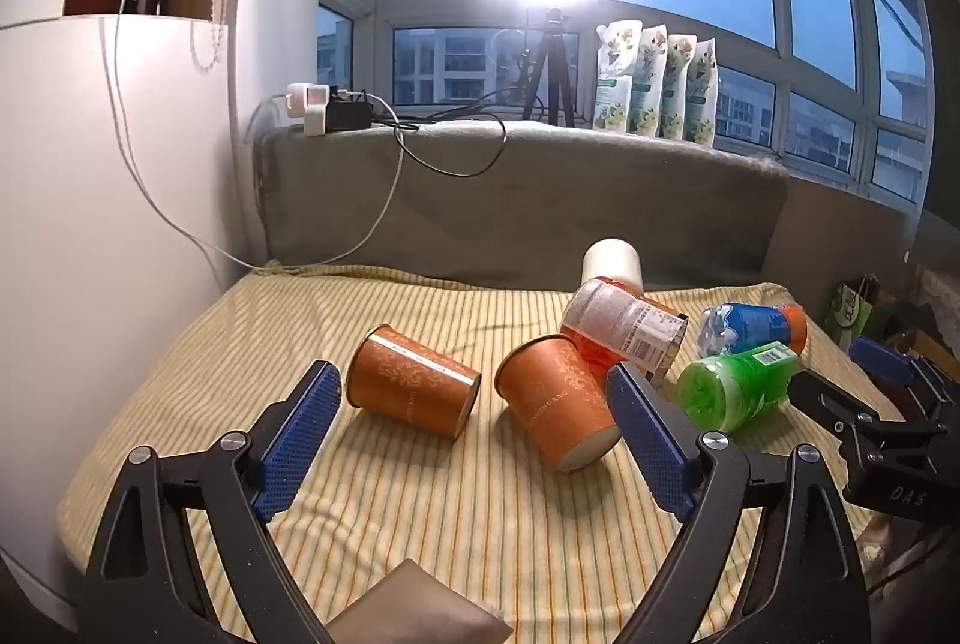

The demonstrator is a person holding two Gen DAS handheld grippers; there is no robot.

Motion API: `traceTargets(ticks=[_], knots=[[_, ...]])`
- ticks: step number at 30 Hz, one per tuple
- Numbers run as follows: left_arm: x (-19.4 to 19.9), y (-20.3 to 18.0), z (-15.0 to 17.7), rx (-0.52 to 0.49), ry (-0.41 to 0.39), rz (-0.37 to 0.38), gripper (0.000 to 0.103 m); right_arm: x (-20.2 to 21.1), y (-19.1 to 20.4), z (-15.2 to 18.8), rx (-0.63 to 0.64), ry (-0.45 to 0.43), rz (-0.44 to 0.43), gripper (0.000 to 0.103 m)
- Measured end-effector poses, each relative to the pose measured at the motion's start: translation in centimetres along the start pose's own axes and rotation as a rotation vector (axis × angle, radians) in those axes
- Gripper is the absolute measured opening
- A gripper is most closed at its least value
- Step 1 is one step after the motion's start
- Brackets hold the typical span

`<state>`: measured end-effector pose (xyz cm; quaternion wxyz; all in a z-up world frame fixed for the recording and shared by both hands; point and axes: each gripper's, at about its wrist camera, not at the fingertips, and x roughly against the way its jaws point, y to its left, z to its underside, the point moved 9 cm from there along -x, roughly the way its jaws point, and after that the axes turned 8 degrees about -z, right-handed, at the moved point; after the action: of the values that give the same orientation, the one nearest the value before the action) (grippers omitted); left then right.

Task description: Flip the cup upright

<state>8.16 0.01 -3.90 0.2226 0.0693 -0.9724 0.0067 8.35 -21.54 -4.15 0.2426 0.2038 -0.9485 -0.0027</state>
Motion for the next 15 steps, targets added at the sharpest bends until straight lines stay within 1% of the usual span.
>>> traceTargets(ticks=[1, 3, 15], knots=[[0.08, -0.01, -0.1, -0.008, -0.015, -0.006, 0.091, -0.06, -0.01, 0.0, 0.0, 0.003, -0.002, 0.103], [0.07, 0.0, -0.08, -0.01, -0.014, -0.009, 0.091, 0.11, -0.01, -0.13, 0.008, -0.015, 0.004, 0.103], [-0.08, 0.05, 0.03, -0.009, -0.01, -0.009, 0.091, 0.09, -0.13, -0.2, 0.012, -0.014, 0.01, 0.103]])
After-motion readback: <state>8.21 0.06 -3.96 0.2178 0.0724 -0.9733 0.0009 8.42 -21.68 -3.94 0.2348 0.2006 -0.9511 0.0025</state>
